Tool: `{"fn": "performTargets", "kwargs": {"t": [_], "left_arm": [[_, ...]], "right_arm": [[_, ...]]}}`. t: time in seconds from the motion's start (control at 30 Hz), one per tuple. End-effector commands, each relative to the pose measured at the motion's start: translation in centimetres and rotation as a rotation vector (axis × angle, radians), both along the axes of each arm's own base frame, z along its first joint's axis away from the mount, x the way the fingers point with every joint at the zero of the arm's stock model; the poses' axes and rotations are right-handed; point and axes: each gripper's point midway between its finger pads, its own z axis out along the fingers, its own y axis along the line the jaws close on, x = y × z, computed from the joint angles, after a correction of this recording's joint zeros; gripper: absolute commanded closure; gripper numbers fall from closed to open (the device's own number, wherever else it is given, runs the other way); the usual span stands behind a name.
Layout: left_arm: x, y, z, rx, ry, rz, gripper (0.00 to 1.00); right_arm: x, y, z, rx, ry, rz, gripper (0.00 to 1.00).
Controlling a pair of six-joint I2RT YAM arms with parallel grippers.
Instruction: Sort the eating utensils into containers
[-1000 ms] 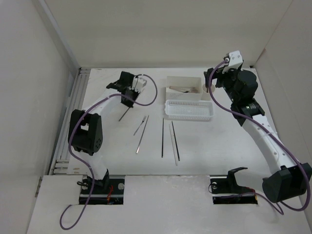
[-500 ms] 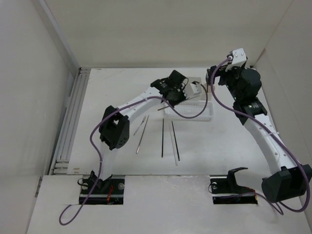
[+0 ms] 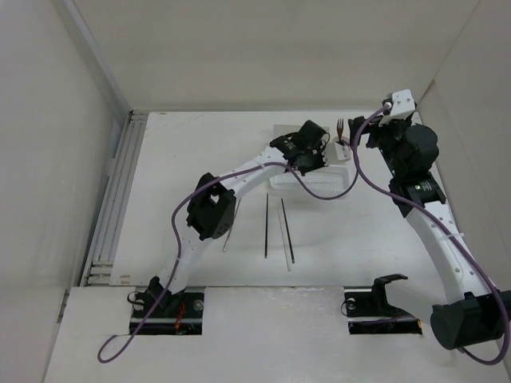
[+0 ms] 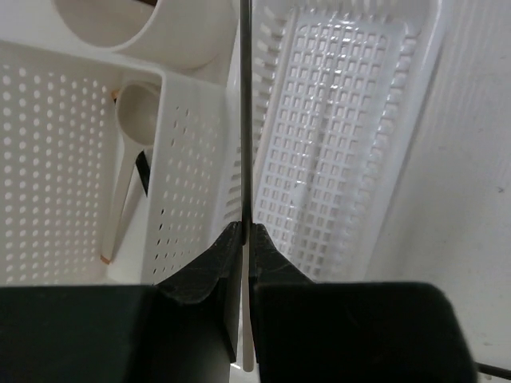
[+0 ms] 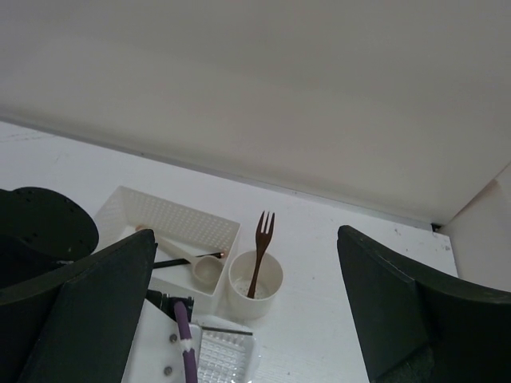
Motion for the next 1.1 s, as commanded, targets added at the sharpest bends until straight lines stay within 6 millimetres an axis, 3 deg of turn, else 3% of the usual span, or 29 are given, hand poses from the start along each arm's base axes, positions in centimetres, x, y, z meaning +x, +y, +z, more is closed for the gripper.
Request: {"fn": "performTargets", "kwargs": {"t": [0.0, 0.17, 0.3, 0.53, 0.67, 0.73, 0.8, 0.83, 0.87, 0.9, 0.93, 0.97, 1.0, 1.03, 1.07], "left_arm": [[-0.8, -1.8, 2.7, -0.050, -0.047, -0.066, 1.00], [-1.1, -1.6, 1.2, -0.011, -0.044, -0.064, 0.96], [-1.0, -1.2, 1.0, 0.018, -0.059, -0.028, 0.62], [0.1, -0.5, 3.6, -0.026, -0.106, 0.080, 0.58], [2.2, 1.6, 7.4, -0.142, -0.096, 0.261, 0.70], [3.5, 4.1, 10.3, -0.234, -0.063, 0.342, 0.72], [3.2, 6.8, 9.9, -0.249, 0.029, 0.406, 0.72], [3.3, 9.6, 11.4, -0.262, 0.045, 0.443, 0.72], [2.4, 11.8, 8.7, -0.204, 0.099, 0.470, 0.72], [2.0, 13.7, 7.8, -0.182, 0.117, 0.496, 0.72], [1.5, 16.4, 8.7, -0.188, 0.111, 0.535, 0.72], [0.7, 18.2, 7.6, -0.150, 0.120, 0.560, 0.72], [-1.3, 20.5, 3.6, -0.073, 0.181, 0.590, 0.72], [-2.2, 22.0, 4.1, -0.090, 0.180, 0.620, 0.72], [-3.0, 22.8, 3.4, -0.089, 0.193, 0.639, 0.72]], "right_arm": [[-0.4, -0.5, 1.2, -0.004, -0.048, -0.008, 0.00], [-0.4, -0.6, 1.3, -0.027, -0.053, -0.010, 0.00], [-0.9, -0.7, 2.0, -0.032, -0.076, -0.011, 0.00], [-1.2, -0.7, 2.4, -0.031, -0.085, -0.010, 0.00], [-1.3, -0.4, 2.4, -0.033, -0.086, 0.010, 0.00], [-1.4, 0.1, 2.4, -0.026, -0.085, 0.035, 0.00], [-1.4, 0.3, 2.4, -0.017, -0.082, 0.047, 0.00], [-1.5, 0.8, 2.4, -0.007, -0.080, 0.060, 0.00], [-1.5, 0.8, 2.4, -0.007, -0.080, 0.060, 0.00], [-1.6, 1.2, 2.4, -0.006, -0.080, 0.065, 0.00], [-1.6, 1.5, 2.4, 0.005, -0.078, 0.067, 0.00], [-1.8, 2.0, 2.3, 0.017, -0.075, 0.076, 0.00], [-1.9, 2.4, 2.3, 0.026, -0.072, 0.086, 0.00], [-1.7, 2.9, 1.9, 0.046, -0.056, 0.098, 0.00], [-1.8, 3.3, 1.9, 0.047, -0.056, 0.108, 0.00]]}}
